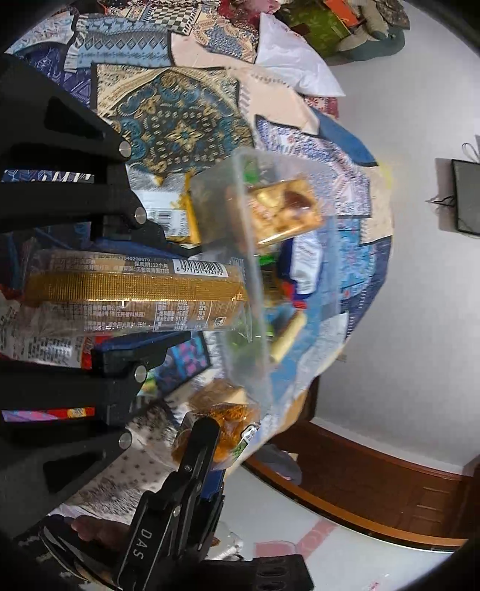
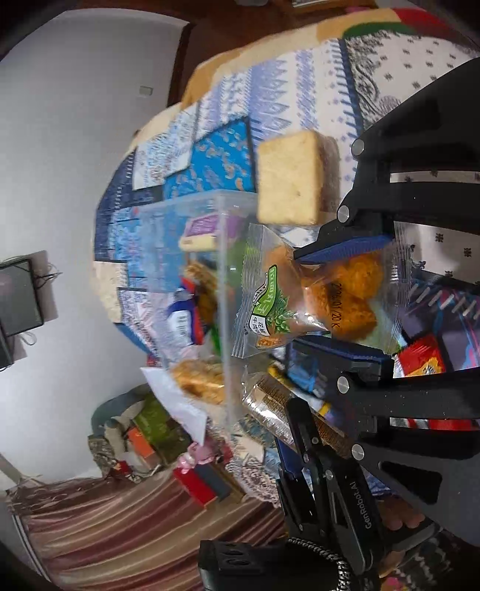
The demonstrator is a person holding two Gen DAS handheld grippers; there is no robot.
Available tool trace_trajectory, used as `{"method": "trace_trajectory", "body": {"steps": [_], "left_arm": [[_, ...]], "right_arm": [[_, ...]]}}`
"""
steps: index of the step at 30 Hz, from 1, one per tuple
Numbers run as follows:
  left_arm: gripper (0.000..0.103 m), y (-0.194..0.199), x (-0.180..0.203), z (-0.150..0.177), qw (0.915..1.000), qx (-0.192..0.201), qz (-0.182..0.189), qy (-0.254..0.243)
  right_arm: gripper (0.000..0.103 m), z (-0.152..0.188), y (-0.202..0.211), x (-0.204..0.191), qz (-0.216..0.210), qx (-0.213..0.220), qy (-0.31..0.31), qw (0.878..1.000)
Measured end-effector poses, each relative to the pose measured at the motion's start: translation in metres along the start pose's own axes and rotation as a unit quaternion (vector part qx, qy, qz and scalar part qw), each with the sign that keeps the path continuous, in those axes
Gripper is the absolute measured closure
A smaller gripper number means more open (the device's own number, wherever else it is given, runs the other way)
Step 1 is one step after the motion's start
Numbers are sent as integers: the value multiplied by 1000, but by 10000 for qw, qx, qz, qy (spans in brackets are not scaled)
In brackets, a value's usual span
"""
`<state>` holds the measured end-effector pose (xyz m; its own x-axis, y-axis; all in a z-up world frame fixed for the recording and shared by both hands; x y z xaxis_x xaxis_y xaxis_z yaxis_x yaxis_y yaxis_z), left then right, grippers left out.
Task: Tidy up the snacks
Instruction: 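Carry the biscuit roll and fried snack bag over the clear box and release both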
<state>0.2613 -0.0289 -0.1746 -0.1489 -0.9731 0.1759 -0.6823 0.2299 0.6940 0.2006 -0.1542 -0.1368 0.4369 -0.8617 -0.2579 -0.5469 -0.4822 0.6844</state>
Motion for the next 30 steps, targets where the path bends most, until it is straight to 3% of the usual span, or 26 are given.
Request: {"method": "trace_trajectory", "body": {"steps": [14, 22, 30], "left_arm": [[68, 12, -1, -81, 9978, 636, 40, 206], [68, -31, -13, -114, 9977, 549, 55, 384], [67, -72, -26, -129, 9980, 412, -66, 470]], "right_arm": [[66, -68, 2, 9, 106, 647, -143, 9977], [66, -97, -36, 10, 125, 645, -164, 9977], [66, -102, -72, 15, 237, 449, -51, 9987]]}}
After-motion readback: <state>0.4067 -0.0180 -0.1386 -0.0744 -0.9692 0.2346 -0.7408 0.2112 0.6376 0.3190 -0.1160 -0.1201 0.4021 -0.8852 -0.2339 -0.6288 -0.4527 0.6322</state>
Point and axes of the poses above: each gripper's, at about its wrist camera, not at the fingertips, and y roughly against the way its jaws point, x to its right, z to its underside, the point moved 10 cm from there along -y, roughly the way its jaws point
